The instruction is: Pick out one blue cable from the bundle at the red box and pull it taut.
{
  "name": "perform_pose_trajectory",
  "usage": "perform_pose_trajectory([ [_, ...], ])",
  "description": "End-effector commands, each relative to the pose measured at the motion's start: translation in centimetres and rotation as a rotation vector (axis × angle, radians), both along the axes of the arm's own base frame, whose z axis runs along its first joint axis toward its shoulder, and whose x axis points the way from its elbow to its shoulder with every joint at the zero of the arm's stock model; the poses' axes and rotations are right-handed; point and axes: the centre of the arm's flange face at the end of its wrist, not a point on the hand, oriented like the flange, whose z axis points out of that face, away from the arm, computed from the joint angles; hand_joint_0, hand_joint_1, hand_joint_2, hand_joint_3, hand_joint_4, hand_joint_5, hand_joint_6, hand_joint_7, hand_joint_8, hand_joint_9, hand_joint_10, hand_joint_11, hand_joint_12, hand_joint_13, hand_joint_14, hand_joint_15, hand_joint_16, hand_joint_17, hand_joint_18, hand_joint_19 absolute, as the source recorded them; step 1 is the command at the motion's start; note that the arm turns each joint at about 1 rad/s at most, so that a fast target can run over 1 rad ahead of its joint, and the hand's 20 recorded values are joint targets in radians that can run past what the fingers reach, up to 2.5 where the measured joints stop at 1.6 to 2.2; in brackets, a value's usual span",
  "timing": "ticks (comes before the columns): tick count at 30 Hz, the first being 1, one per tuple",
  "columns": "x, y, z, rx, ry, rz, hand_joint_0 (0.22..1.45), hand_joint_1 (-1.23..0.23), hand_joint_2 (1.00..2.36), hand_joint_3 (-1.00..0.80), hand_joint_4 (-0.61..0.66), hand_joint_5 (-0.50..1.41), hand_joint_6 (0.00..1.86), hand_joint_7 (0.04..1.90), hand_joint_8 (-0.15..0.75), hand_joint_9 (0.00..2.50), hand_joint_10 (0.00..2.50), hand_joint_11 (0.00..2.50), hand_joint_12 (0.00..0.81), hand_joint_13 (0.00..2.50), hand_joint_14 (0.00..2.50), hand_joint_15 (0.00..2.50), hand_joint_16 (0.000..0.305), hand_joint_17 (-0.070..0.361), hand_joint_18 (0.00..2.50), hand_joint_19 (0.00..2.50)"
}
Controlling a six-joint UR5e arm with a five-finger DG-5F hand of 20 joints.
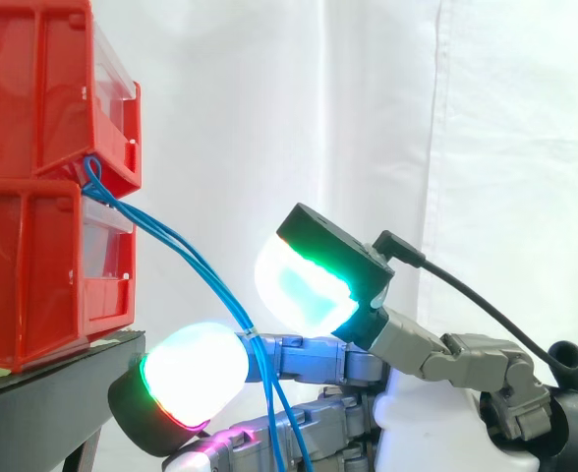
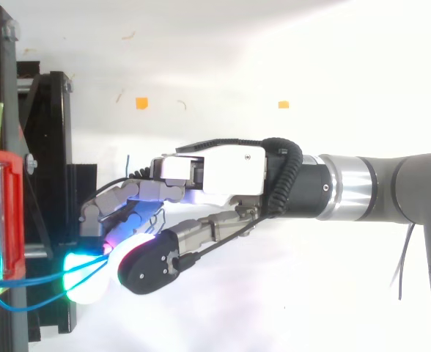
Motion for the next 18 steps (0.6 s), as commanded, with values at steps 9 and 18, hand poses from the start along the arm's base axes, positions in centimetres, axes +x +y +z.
perform_pose_trajectory([
  [9, -0.01, -0.02, -0.03, 0.0, 0.002, -0.001, 0.6, -0.54, 1.0, -0.45, 0.16, -0.14, 0.79, 0.92, 0.315, 0.83, 0.01, 0.35, 0.311, 0.62, 0.01, 0.17, 0.034, 0.076, 0.41, 0.23],
  [18, 0.0, 0.0, -0.01, 0.01, 0.0, 0.003, 0.61, -0.62, 1.02, -0.26, 0.11, -0.15, 0.88, 0.9, 0.314, 0.82, 0.01, 0.36, 0.311, 0.63, 0.01, 0.17, 0.034, 0.077, 0.44, 0.24],
])
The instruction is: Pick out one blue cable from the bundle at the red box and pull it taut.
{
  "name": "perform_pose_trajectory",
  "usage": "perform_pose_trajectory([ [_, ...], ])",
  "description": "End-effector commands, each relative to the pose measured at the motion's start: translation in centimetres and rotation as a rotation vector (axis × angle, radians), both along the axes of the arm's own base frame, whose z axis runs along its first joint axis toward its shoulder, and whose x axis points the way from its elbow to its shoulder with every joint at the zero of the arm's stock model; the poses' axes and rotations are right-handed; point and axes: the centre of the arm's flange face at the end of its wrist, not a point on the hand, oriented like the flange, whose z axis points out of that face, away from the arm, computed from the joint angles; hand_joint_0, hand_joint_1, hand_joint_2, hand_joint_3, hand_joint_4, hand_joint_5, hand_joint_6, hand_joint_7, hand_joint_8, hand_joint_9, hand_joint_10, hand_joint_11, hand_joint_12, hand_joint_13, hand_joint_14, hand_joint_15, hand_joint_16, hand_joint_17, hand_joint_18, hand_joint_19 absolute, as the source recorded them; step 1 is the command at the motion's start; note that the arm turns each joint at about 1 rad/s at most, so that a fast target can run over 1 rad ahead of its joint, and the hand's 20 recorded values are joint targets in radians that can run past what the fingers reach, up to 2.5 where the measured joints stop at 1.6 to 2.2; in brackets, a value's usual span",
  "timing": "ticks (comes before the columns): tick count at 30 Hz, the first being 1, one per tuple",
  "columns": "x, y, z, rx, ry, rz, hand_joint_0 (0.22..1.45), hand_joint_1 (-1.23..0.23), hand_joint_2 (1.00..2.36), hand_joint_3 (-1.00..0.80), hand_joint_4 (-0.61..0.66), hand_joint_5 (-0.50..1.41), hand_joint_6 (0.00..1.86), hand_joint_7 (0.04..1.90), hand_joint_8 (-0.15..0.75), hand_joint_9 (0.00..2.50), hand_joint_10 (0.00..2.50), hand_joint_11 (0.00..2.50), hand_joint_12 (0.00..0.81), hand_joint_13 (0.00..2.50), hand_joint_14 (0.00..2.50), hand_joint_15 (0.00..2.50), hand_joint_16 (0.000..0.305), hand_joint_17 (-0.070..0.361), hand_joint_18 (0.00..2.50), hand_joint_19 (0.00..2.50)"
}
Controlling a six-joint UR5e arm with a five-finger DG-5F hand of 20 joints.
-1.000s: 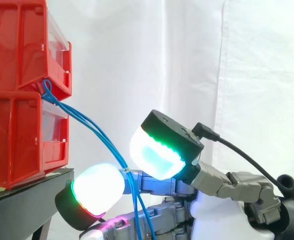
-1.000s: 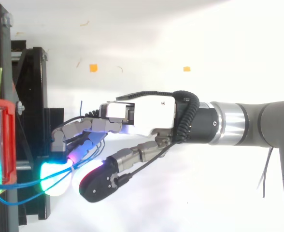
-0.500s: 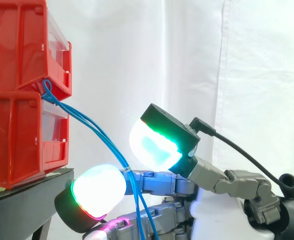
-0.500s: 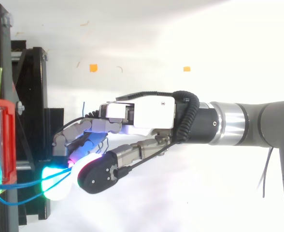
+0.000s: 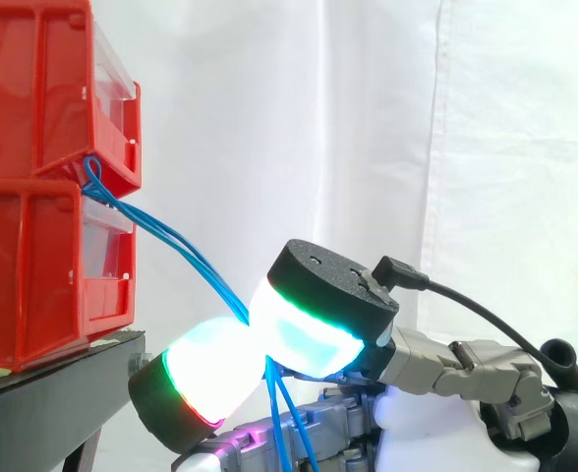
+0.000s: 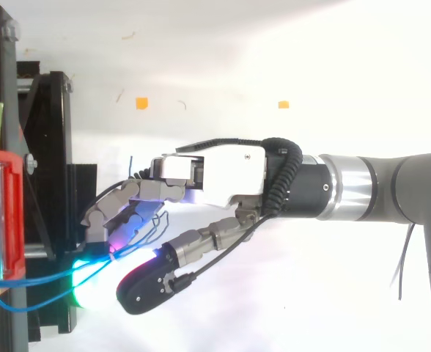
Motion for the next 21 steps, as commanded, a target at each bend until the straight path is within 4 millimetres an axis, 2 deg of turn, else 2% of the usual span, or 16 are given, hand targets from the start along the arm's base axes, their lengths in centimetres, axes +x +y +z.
perform_pose_trajectory([
  [1, 0.04, 0.01, 0.17, 0.005, -0.002, 0.002, 0.6, -0.62, 1.01, -0.31, 0.13, -0.15, 0.88, 0.89, 0.314, 0.82, 0.01, 0.36, 0.312, 0.63, 0.01, 0.18, 0.034, 0.077, 0.44, 0.25],
  [4, 0.13, 0.03, 0.19, 0.008, -0.004, 0.002, 0.56, -0.59, 1.0, -0.5, 0.15, -0.15, 0.82, 0.89, 0.31, 0.79, 0.01, 0.35, 0.318, 0.61, 0.01, 0.18, 0.036, 0.08, 0.42, 0.25],
  [9, 0.27, 0.05, 0.41, 0.015, -0.01, 0.004, 0.52, -0.55, 1.0, -0.5, 0.17, -0.14, 0.77, 0.9, 0.315, 0.76, 0.01, 0.34, 0.328, 0.58, 0.01, 0.18, 0.039, 0.087, 0.4, 0.25],
  [14, 0.26, 0.05, 0.39, 0.014, -0.008, 0.004, 0.5, -0.4, 1.0, -0.5, 0.17, -0.13, 0.71, 0.95, 0.318, 0.76, 0.01, 0.33, 0.324, 0.56, 0.01, 0.19, 0.037, 0.084, 0.35, 0.27],
  [21, 0.33, -0.7, 0.53, 0.013, -0.011, -0.009, 0.51, -0.39, 1.0, -0.5, 0.17, -0.11, 0.59, 1.12, 0.315, 0.76, 0.01, 0.34, 0.319, 0.55, 0.01, 0.19, 0.036, 0.082, 0.32, 0.27],
])
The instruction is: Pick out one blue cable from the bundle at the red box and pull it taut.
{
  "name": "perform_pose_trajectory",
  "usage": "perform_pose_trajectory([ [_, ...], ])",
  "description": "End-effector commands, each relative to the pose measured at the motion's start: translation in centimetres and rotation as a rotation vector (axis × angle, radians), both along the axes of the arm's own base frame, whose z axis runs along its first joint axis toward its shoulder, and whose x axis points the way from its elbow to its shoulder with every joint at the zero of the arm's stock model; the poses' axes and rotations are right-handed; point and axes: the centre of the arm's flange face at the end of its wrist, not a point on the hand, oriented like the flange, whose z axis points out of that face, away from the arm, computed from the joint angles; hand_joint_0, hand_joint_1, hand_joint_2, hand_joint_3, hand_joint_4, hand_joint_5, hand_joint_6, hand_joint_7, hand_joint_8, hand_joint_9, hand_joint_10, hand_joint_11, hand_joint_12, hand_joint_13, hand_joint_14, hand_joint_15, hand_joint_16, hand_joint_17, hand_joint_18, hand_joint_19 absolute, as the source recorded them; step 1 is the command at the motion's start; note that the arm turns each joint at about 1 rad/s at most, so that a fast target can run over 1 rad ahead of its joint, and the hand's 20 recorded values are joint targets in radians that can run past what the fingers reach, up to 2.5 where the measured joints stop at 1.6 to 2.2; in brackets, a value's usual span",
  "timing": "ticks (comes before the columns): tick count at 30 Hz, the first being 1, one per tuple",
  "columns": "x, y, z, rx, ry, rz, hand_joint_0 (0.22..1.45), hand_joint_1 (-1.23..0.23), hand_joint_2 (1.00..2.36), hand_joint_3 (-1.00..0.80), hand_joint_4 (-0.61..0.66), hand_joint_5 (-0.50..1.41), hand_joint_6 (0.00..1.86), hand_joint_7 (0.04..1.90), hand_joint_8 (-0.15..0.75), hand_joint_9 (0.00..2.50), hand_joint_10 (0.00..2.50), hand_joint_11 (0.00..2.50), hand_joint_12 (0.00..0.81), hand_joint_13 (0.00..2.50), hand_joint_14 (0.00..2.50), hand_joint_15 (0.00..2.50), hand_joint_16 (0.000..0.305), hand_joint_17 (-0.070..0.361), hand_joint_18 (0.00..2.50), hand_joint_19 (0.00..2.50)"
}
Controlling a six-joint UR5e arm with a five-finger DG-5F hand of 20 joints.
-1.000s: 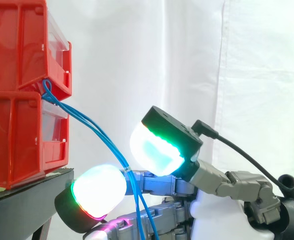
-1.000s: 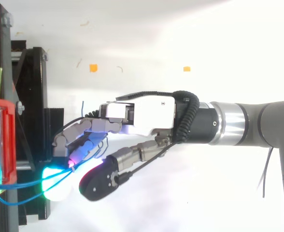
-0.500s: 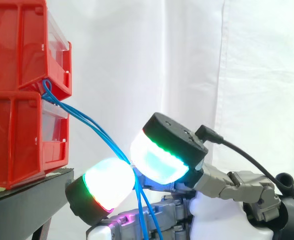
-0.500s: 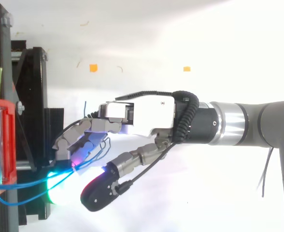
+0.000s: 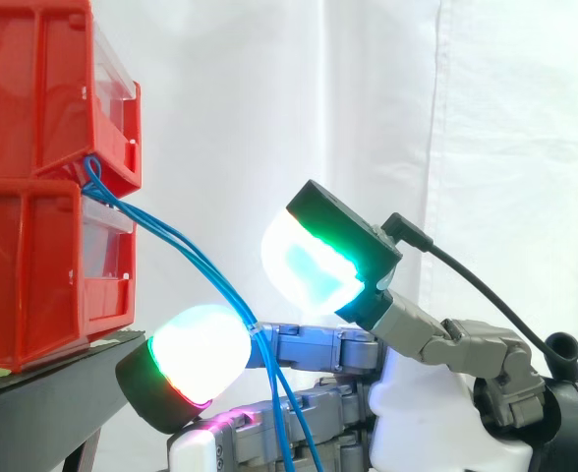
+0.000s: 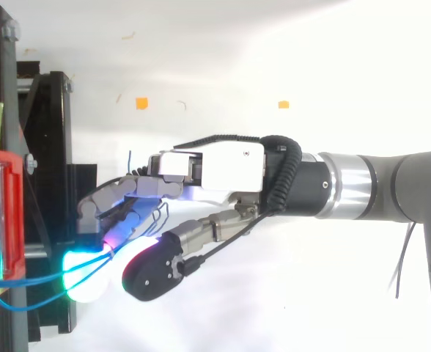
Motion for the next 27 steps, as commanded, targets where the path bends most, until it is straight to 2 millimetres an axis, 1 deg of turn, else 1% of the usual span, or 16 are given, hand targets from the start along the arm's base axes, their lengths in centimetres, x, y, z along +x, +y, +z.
perform_pose_trajectory([
  [1, 0.1, -0.5, 0.2, -0.005, -0.005, -0.009, 0.51, -0.39, 1.0, -0.5, 0.16, -0.11, 0.58, 1.13, 0.315, 0.76, 0.01, 0.33, 0.32, 0.55, 0.01, 0.19, 0.036, 0.081, 0.32, 0.27],
  [6, 0.1, -0.5, 0.2, -0.035, 0.001, -0.021, 0.52, -0.41, 1.0, -0.5, 0.17, -0.11, 0.58, 1.14, 0.316, 0.76, 0.01, 0.33, 0.316, 0.55, 0.01, 0.18, 0.035, 0.079, 0.32, 0.26],
  [10, 0.0, -0.6, 0.0, -0.035, 0.017, -0.02, 0.53, -0.47, 1.0, -0.5, 0.16, -0.11, 0.58, 1.15, 0.312, 0.76, 0.01, 0.34, 0.312, 0.55, 0.01, 0.18, 0.035, 0.078, 0.32, 0.26],
  [15, 0.0, -1.3, 0.0, -0.019, 0.018, -0.023, 0.54, -0.51, 1.0, -0.5, 0.16, -0.11, 0.58, 1.15, 0.311, 0.76, 0.01, 0.34, 0.31, 0.54, 0.01, 0.18, 0.034, 0.077, 0.32, 0.26],
  [16, 0.0, -1.5, 0.0, -0.015, 0.015, -0.025, 0.55, -0.52, 1.0, -0.5, 0.16, -0.11, 0.59, 1.14, 0.31, 0.76, 0.01, 0.34, 0.307, 0.54, 0.01, 0.18, 0.034, 0.076, 0.32, 0.27],
  [17, 0.0, -1.5, 0.1, -0.017, 0.013, -0.025, 0.58, -0.53, 1.0, -0.46, 0.15, -0.13, 0.68, 1.02, 0.304, 0.76, 0.01, 0.34, 0.3, 0.54, 0.01, 0.18, 0.033, 0.073, 0.32, 0.26],
  [18, 0.0, -1.7, 0.1, -0.018, 0.012, -0.029, 0.58, -0.53, 1.0, -0.46, 0.15, -0.13, 0.68, 1.02, 0.304, 0.76, 0.01, 0.34, 0.3, 0.54, 0.01, 0.18, 0.033, 0.073, 0.32, 0.26],
  [19, 0.1, -1.9, 0.2, -0.018, 0.01, -0.031, 0.6, -0.55, 1.01, -0.41, 0.15, -0.14, 0.75, 0.94, 0.304, 0.77, 0.01, 0.35, 0.299, 0.55, 0.01, 0.18, 0.032, 0.072, 0.33, 0.26],
  [22, 0.0, -2.1, 0.1, -0.022, 0.016, -0.033, 0.61, -0.57, 1.01, -0.36, 0.15, -0.15, 0.77, 0.94, 0.303, 0.77, 0.01, 0.34, 0.296, 0.55, 0.01, 0.18, 0.032, 0.072, 0.34, 0.26],
  [24, 0.0, -2.1, 0.1, -0.022, 0.016, -0.031, 0.61, -0.58, 1.01, -0.34, 0.15, -0.15, 0.8, 0.9, 0.307, 0.77, 0.01, 0.34, 0.296, 0.55, 0.01, 0.18, 0.032, 0.071, 0.34, 0.25],
  [27, 0.0, -2.1, 0.1, -0.022, 0.016, -0.031, 0.61, -0.57, 1.02, -0.27, 0.15, -0.16, 0.84, 0.91, 0.309, 0.76, 0.01, 0.35, 0.292, 0.54, 0.01, 0.18, 0.032, 0.072, 0.33, 0.26],
])
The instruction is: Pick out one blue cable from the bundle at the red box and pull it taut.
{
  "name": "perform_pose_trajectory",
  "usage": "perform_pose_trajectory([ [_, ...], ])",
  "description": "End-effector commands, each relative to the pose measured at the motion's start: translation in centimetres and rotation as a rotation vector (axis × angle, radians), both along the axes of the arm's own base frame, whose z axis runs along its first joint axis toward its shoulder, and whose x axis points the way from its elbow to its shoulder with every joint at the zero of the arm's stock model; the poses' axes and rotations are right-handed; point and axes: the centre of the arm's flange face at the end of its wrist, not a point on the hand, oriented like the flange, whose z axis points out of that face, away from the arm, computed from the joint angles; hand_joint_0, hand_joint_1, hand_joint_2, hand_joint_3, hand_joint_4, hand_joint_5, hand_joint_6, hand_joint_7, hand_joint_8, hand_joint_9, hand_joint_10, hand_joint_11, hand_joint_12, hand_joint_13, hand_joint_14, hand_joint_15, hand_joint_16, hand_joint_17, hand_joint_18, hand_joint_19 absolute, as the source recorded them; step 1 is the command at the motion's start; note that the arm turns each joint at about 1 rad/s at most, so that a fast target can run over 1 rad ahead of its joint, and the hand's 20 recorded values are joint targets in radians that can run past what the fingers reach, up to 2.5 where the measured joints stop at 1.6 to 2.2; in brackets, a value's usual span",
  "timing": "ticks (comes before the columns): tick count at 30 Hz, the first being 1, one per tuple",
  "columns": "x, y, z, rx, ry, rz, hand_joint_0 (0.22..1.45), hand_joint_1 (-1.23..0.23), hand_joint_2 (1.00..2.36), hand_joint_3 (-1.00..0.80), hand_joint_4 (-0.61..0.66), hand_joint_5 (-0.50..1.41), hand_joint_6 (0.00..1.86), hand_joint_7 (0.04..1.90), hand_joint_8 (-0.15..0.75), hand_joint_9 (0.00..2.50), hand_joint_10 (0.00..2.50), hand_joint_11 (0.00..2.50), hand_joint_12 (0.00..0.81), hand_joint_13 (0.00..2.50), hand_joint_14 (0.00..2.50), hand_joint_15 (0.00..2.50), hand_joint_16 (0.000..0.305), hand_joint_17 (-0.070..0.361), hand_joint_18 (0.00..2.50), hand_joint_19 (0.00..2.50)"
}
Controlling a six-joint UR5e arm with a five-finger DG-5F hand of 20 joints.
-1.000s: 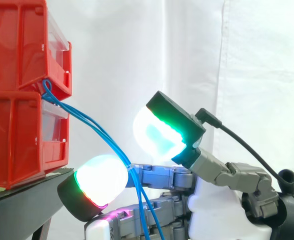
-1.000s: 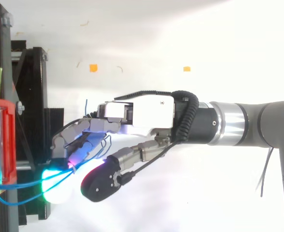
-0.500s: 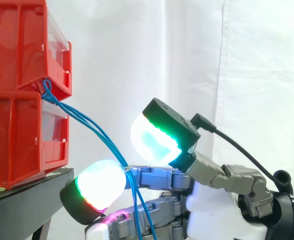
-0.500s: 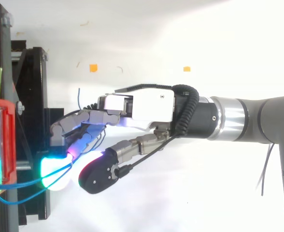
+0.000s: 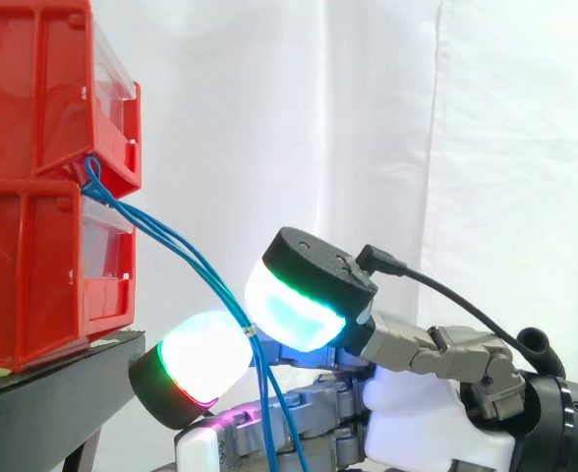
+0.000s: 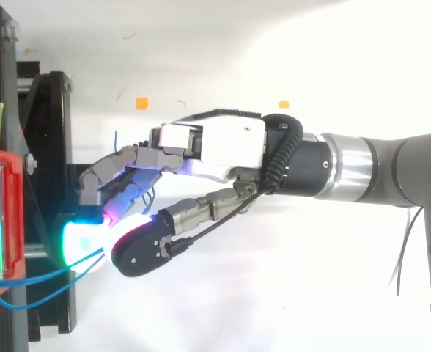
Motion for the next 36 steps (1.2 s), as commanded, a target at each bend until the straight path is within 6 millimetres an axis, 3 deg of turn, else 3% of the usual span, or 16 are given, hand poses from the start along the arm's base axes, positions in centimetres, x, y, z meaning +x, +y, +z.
perform_pose_trajectory([
  [1, 0.0, 0.1, 0.0, -0.001, 0.001, 0.003, 0.61, -0.58, 1.02, -0.25, 0.14, -0.16, 0.85, 0.91, 0.309, 0.76, 0.01, 0.36, 0.294, 0.54, 0.01, 0.18, 0.032, 0.072, 0.33, 0.26],
  [7, 0.1, 0.5, 0.2, 0.0, -0.006, 0.008, 0.6, -0.6, 1.02, -0.23, 0.14, -0.17, 0.88, 0.88, 0.312, 0.75, 0.01, 0.36, 0.293, 0.53, 0.01, 0.18, 0.032, 0.073, 0.32, 0.26],
  [15, 0.1, 0.7, 0.2, -0.002, -0.008, 0.012, 0.55, -0.55, 1.0, -0.5, 0.17, -0.16, 0.8, 0.87, 0.312, 0.76, 0.01, 0.36, 0.295, 0.52, 0.01, 0.18, 0.033, 0.074, 0.3, 0.26],
  [19, 0.2, 1.0, 0.4, -0.001, -0.011, 0.015, 0.53, -0.5, 1.0, -0.5, 0.18, -0.14, 0.7, 0.96, 0.315, 0.77, 0.01, 0.36, 0.279, 0.48, 0.01, 0.17, 0.031, 0.071, 0.25, 0.25],
  [26, 0.6, 1.3, 1.0, -0.004, -0.022, 0.028, 0.56, -0.63, 1.0, -0.49, 0.17, -0.14, 0.71, 0.97, 0.31, 0.8, 0.01, 0.38, 0.282, 0.5, 0.01, 0.17, 0.031, 0.071, 0.28, 0.25],
  [36, 0.7, 2.0, 0.9, -0.024, -0.018, 0.046, 0.6, -0.63, 1.01, -0.39, 0.16, -0.15, 0.75, 0.93, 0.306, 0.81, 0.01, 0.38, 0.271, 0.5, 0.01, 0.17, 0.029, 0.066, 0.29, 0.25],
])
